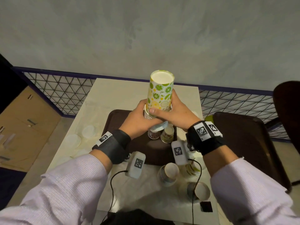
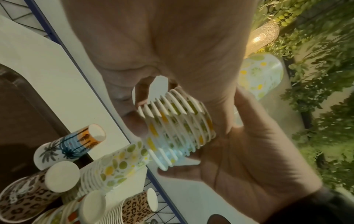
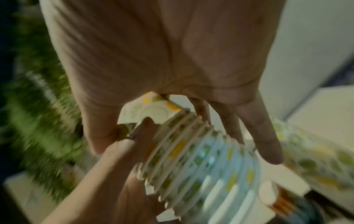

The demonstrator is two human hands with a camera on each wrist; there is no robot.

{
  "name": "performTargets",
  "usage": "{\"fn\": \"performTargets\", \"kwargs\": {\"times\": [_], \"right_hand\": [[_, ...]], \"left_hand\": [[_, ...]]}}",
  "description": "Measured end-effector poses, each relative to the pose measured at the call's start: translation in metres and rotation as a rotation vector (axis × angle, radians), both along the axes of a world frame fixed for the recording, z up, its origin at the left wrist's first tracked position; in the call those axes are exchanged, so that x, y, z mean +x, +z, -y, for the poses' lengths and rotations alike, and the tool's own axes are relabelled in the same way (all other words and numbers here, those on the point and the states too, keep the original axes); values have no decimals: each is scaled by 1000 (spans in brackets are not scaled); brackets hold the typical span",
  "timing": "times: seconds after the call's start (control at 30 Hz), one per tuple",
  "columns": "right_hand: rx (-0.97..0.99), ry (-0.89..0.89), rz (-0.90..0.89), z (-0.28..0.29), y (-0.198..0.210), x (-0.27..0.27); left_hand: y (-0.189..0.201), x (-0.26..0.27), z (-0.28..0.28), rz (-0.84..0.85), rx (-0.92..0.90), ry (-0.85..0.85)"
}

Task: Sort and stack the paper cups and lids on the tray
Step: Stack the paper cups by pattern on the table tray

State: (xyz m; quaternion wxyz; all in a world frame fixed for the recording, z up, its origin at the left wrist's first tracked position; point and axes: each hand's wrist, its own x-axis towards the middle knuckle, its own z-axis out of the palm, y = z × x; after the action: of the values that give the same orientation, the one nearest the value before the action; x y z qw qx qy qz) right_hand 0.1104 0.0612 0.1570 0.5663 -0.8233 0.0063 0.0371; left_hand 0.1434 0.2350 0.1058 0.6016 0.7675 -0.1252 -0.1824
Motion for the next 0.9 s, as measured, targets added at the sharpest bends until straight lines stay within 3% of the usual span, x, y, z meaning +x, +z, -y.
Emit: {"fn": "performTargets", "kwargs": {"times": [0.13, 0.37, 0.5, 0.63, 0.77, 0.9], "right_hand": [[357, -78, -100, 13, -12, -6], [529, -237, -123, 41, -12, -6], [525, -443, -47, 59, -7, 11], [357, -495, 49, 63, -16, 37], [150, -482, 116, 58, -43, 61], [45, -449, 85, 55, -71, 76]], "left_hand": [[2, -3, 8, 45, 19, 23], [6, -12, 6, 7, -103, 70], [-3, -29, -6, -86, -111, 44], [-29, -56, -21, -220, -137, -103], [-62, -81, -31, -48, 207, -352], [-76, -95, -16, -4, 301, -418]]}}
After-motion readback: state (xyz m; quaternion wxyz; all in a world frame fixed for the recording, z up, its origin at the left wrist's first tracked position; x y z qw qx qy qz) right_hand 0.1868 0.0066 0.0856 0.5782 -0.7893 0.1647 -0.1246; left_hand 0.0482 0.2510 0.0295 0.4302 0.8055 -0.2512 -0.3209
